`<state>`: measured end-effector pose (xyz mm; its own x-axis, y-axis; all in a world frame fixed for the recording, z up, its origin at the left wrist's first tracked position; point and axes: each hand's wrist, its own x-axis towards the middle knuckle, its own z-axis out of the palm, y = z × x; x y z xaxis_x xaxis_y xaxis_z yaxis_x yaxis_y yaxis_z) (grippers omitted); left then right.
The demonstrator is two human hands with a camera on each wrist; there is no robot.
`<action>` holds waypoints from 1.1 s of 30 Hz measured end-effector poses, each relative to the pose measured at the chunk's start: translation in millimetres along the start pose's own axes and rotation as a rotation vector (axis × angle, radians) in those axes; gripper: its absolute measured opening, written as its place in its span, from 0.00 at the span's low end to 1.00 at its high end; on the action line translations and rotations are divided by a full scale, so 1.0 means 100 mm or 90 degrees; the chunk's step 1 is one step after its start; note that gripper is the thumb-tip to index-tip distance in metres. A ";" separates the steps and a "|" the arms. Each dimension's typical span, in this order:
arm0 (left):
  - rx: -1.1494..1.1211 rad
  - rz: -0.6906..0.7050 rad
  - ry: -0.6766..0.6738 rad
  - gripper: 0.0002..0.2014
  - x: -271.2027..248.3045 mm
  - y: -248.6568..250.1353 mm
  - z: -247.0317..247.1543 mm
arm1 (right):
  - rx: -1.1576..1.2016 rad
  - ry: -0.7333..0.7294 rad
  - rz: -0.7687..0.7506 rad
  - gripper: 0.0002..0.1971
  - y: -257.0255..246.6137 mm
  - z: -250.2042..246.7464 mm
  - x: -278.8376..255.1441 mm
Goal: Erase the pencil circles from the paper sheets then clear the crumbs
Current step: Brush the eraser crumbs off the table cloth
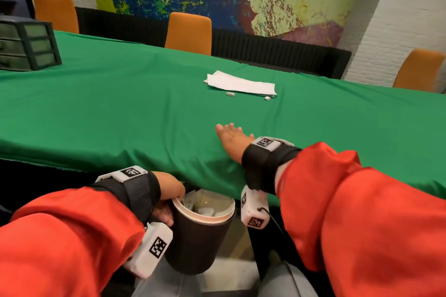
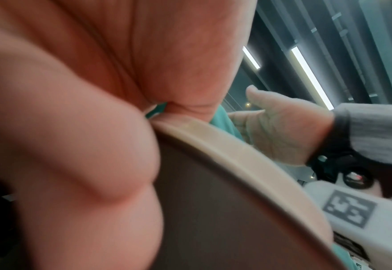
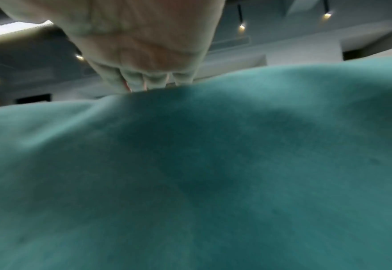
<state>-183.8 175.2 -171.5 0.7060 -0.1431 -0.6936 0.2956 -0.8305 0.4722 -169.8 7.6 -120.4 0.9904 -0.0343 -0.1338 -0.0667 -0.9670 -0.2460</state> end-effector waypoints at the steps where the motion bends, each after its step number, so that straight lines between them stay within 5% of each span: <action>1: 0.008 -0.004 -0.003 0.17 0.00 -0.01 -0.01 | -0.029 -0.024 0.005 0.26 -0.02 0.02 0.05; 5: 0.009 -0.005 -0.003 0.17 0.00 -0.01 -0.04 | -0.067 -0.067 -0.069 0.26 -0.09 0.09 -0.01; 8: 0.003 0.001 0.004 0.17 -0.02 -0.02 -0.06 | 0.116 -0.076 -0.149 0.26 -0.06 0.07 -0.24; 12: 0.001 0.002 0.009 0.17 -0.02 -0.03 -0.06 | 0.318 0.131 -0.155 0.24 -0.02 -0.01 -0.43; 14: -0.006 0.005 0.011 0.17 -0.02 -0.03 -0.04 | 0.244 0.161 -0.132 0.23 -0.04 -0.03 -0.33; 18: -0.012 0.007 0.010 0.17 -0.04 -0.04 0.00 | -0.011 -0.042 -0.110 0.26 -0.11 0.10 -0.21; 20: -0.016 0.010 0.013 0.17 -0.04 -0.04 0.00 | 0.020 -0.081 -0.184 0.25 -0.12 0.17 -0.26; 25: -0.007 0.010 0.014 0.18 -0.04 -0.02 -0.01 | 0.173 0.128 -0.239 0.20 -0.12 0.10 -0.40; 29: -0.004 0.009 0.024 0.19 -0.08 0.02 0.01 | 0.016 -0.042 -0.289 0.22 -0.04 0.19 -0.41; 33: -0.033 0.012 0.031 0.16 -0.03 0.01 0.02 | 0.070 0.056 -0.337 0.19 0.14 0.25 -0.58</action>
<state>-186.5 174.0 -170.0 0.7414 -0.1310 -0.6581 0.3144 -0.7986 0.5132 -230.8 2.2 -140.5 0.8981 0.4243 0.1158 0.4363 -0.8259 -0.3572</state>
